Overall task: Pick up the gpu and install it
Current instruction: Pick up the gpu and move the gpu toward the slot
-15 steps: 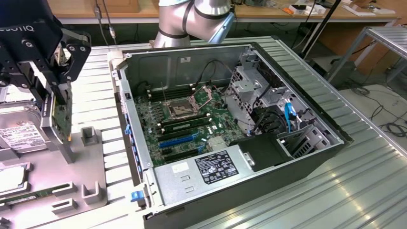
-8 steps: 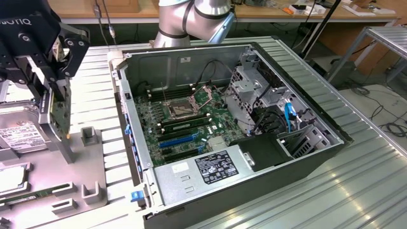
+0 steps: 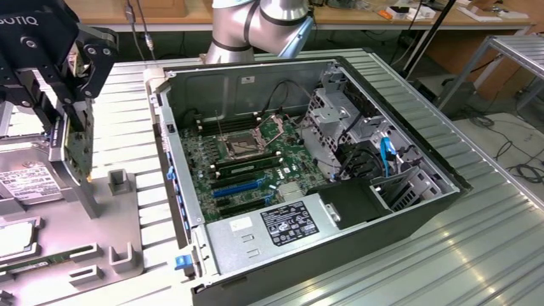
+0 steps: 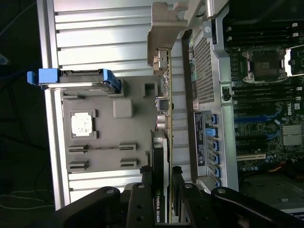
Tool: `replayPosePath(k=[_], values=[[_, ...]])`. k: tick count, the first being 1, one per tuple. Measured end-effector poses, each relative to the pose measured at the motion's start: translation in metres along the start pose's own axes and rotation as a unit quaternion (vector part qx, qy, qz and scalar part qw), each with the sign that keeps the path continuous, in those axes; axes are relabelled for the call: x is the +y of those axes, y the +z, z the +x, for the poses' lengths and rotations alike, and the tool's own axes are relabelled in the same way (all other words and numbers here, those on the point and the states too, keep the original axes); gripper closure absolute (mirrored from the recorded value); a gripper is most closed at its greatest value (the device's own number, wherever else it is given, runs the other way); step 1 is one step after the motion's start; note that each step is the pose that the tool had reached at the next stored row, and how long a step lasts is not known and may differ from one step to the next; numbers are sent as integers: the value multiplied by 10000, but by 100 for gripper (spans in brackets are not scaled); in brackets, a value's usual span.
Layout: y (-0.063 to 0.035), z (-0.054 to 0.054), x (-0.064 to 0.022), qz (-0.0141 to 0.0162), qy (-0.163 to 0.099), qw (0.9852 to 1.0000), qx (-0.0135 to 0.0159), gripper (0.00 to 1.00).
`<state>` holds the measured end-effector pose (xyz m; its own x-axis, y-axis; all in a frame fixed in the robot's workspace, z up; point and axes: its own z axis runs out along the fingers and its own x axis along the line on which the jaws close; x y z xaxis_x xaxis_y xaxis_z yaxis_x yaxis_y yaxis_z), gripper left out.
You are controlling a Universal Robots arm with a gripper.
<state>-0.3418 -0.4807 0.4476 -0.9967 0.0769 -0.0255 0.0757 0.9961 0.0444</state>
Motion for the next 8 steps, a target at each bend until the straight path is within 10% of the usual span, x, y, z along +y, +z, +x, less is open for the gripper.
replayPosePath(k=[8], values=[[1,-28,2,0,0,10000,0,73]])
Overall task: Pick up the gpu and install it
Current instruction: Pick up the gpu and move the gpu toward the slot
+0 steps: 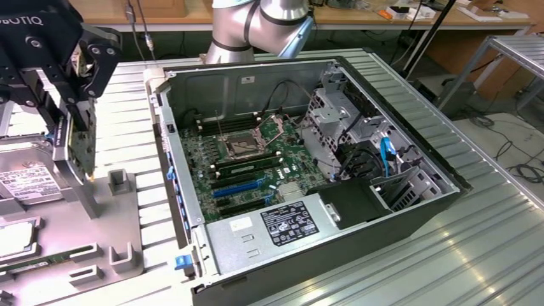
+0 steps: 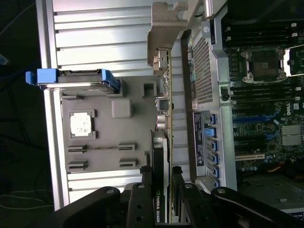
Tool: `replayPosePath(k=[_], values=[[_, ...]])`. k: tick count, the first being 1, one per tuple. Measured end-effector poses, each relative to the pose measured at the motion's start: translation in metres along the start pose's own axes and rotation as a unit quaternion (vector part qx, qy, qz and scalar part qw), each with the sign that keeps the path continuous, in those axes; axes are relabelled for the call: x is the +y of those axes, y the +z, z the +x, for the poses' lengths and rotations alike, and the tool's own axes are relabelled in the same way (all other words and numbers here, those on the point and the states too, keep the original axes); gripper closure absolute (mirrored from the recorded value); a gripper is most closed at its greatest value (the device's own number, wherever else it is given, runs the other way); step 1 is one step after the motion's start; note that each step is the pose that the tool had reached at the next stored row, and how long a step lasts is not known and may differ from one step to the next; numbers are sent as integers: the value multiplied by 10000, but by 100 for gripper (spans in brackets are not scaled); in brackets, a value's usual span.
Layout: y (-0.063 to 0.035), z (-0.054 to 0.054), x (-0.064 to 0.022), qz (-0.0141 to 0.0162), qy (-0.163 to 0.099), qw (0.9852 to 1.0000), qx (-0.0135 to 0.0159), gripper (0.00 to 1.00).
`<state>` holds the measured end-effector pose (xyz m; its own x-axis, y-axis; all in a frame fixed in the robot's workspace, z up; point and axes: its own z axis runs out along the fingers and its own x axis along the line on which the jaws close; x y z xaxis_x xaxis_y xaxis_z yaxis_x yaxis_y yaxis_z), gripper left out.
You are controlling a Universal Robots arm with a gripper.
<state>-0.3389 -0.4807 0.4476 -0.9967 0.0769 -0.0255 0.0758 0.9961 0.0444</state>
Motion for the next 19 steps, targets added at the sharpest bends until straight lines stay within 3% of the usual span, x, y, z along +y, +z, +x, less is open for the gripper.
replayPosePath(k=[19], values=[[3,-133,10,0,0,10000,0,73]])
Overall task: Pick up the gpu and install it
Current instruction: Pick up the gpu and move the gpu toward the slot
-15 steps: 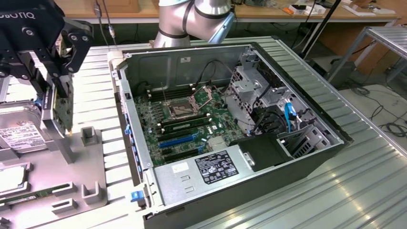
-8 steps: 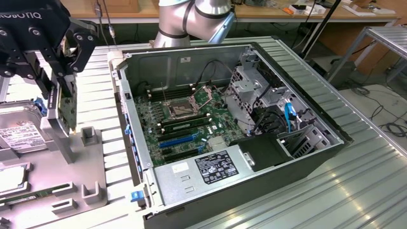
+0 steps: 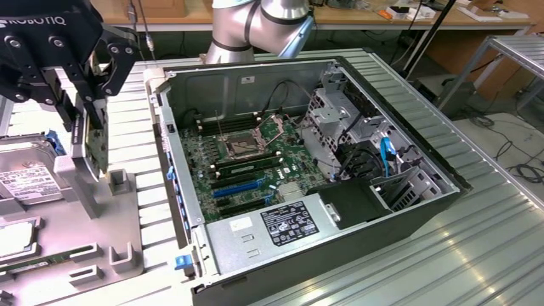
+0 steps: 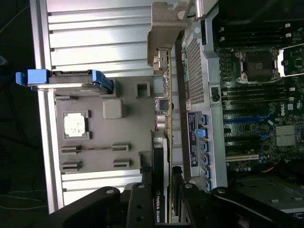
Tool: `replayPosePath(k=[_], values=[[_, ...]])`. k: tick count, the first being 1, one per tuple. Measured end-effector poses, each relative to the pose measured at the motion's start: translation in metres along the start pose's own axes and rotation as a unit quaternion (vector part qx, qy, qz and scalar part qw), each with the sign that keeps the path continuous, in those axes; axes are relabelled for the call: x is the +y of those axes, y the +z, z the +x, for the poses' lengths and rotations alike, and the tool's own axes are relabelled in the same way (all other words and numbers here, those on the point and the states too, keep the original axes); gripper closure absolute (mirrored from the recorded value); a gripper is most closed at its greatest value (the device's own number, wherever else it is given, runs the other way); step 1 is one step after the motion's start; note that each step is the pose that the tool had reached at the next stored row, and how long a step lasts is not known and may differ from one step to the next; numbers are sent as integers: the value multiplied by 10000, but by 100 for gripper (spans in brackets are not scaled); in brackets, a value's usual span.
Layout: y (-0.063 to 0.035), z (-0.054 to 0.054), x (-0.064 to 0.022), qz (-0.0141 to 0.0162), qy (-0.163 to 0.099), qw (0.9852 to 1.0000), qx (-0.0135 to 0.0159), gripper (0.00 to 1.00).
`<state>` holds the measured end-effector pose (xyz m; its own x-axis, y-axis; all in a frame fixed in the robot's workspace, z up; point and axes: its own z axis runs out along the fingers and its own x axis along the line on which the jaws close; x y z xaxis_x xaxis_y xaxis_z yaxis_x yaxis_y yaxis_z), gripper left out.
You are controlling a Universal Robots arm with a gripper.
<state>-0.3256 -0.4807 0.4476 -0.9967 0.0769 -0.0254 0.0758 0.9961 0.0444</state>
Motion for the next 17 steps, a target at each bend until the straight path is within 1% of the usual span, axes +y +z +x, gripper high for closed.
replayPosePath(k=[17], values=[[5,-158,12,0,0,10000,0,73]])
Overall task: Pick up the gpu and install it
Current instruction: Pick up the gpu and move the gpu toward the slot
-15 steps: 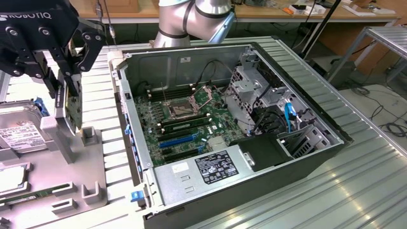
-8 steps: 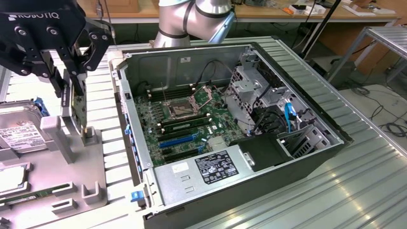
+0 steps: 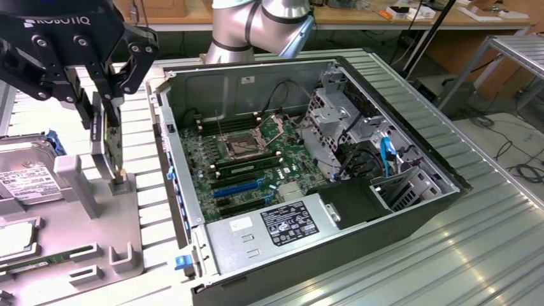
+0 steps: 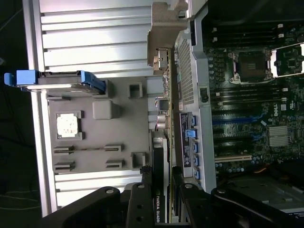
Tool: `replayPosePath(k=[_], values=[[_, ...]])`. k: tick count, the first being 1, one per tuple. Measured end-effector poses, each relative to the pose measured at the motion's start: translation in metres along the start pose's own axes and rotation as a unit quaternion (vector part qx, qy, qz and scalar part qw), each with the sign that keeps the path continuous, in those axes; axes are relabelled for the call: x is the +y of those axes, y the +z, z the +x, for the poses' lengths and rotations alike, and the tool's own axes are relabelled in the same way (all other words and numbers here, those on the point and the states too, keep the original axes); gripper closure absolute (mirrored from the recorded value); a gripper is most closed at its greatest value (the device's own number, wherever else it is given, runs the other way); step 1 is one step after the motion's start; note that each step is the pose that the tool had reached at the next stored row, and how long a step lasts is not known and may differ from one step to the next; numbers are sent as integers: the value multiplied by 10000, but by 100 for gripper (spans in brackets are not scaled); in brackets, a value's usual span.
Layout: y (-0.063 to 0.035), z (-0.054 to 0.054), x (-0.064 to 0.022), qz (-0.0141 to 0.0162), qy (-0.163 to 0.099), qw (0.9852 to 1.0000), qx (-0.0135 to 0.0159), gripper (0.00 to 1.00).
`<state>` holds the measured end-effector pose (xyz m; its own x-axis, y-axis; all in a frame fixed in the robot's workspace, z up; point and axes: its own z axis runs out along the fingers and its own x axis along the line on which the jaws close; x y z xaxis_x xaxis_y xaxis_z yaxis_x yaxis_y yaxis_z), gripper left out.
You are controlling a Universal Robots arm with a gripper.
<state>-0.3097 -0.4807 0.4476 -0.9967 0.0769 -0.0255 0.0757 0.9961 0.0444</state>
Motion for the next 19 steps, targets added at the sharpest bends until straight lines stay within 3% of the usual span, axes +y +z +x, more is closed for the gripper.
replayPosePath(k=[19], values=[[5,-178,14,0,0,10000,0,73]])
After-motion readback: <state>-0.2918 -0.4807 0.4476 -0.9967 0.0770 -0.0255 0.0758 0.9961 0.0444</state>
